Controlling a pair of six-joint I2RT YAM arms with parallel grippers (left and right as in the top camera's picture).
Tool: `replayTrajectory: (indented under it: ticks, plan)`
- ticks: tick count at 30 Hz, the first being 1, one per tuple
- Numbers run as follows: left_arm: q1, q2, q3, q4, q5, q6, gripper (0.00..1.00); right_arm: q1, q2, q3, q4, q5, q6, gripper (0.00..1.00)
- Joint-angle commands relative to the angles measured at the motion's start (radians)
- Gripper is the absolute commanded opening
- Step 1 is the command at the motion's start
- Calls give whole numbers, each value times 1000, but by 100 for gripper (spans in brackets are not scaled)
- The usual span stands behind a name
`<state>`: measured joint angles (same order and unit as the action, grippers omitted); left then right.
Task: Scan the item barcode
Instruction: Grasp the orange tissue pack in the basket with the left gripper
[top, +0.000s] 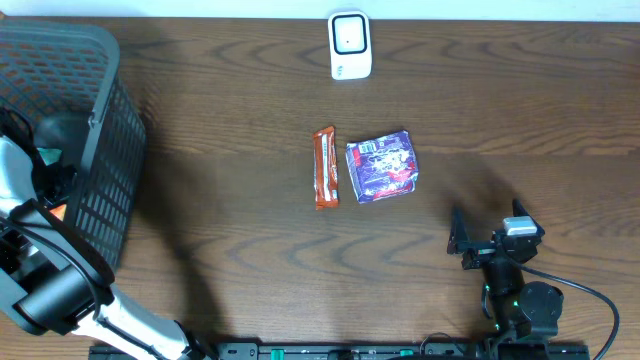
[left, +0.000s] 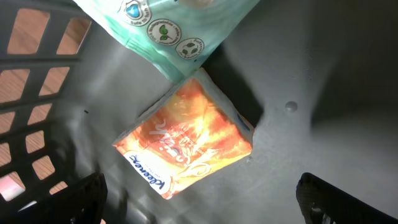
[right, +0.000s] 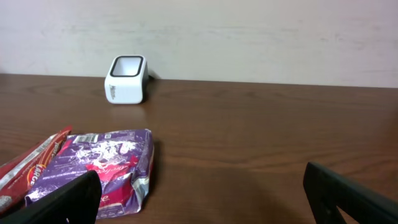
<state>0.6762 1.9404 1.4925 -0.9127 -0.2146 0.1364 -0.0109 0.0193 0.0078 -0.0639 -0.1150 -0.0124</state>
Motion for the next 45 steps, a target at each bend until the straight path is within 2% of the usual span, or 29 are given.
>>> replayTrajectory:
  ticks: [1, 5, 8, 18, 25, 29, 31, 34, 37, 38, 42, 45]
  plan:
    - [2, 18, -35, 5, 5, 63, 97, -12, -1, -2, -3, 5, -11, 99]
    - [3, 18, -81, 39, 0, 130, 97, -12, -1, -2, -3, 5, -11, 99]
    - [3, 18, -88, 63, -42, 133, 97, -12, -1, -2, -3, 5, -11, 99]
    - [26, 19, -89, 123, -38, 159, 97, -12, -1, -2, -3, 5, -11, 99]
    - [84, 50, -90, 116, 93, 159, 95, -12, -1, -2, -3, 5, -11, 99]
    - [90, 78, -90, 114, 107, 158, 89, -12, -1, -2, -3, 5, -11, 99]
    - [90, 84, -92, 115, 107, 158, 78, -12, -1, -2, -3, 5, -11, 99]
    - [90, 84, -92, 115, 107, 158, 48, -12, -1, -2, -3, 5, -11, 99]
    - [90, 83, -92, 111, 107, 158, 12, -12, -1, -2, -3, 5, -11, 99]
    - [90, 83, -92, 110, 107, 158, 8, -12, -1, -2, -3, 5, -11, 99]
    - [90, 63, -92, 105, 109, 75, 8, -12, -1, -2, -3, 5, -11, 99]
    - [85, 24, -86, 106, 182, 46, 7, -12, -1, -2, -3, 5, -11, 99]
